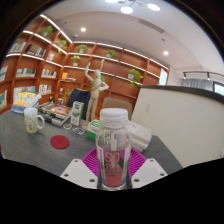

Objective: Pour water

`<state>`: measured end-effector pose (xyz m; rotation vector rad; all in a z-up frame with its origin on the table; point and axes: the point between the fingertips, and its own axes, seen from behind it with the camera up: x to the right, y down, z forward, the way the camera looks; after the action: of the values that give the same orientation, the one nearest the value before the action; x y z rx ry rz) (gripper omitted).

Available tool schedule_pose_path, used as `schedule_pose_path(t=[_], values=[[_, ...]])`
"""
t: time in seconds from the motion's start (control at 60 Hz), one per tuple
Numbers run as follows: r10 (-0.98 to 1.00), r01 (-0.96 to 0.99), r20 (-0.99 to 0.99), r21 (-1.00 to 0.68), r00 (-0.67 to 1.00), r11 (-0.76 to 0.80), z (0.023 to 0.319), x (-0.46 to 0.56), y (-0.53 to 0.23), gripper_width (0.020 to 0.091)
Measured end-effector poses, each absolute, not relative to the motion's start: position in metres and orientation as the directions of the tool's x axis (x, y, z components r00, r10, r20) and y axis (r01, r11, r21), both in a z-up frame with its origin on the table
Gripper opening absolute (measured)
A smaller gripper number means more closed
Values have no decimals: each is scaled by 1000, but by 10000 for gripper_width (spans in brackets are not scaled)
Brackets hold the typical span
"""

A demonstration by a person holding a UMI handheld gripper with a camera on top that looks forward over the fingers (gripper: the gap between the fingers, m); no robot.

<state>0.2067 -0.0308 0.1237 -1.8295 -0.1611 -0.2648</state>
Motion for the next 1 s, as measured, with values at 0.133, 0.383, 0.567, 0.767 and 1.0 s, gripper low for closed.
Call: schedule_pose_path(t=[0.133, 0.383, 0.567, 0.767, 1.0], values=[[47, 498, 506, -823, 861, -274, 117, 165, 6, 363], [116, 921, 921, -352, 373, -165, 140, 55, 67, 362], [-10, 979, 979, 201, -201, -42, 173, -14, 103, 362], [-70, 848, 846, 529, -529, -25, 180, -53, 124, 361], [-74, 763, 759, 646, -647, -41, 172, -63, 132, 360]])
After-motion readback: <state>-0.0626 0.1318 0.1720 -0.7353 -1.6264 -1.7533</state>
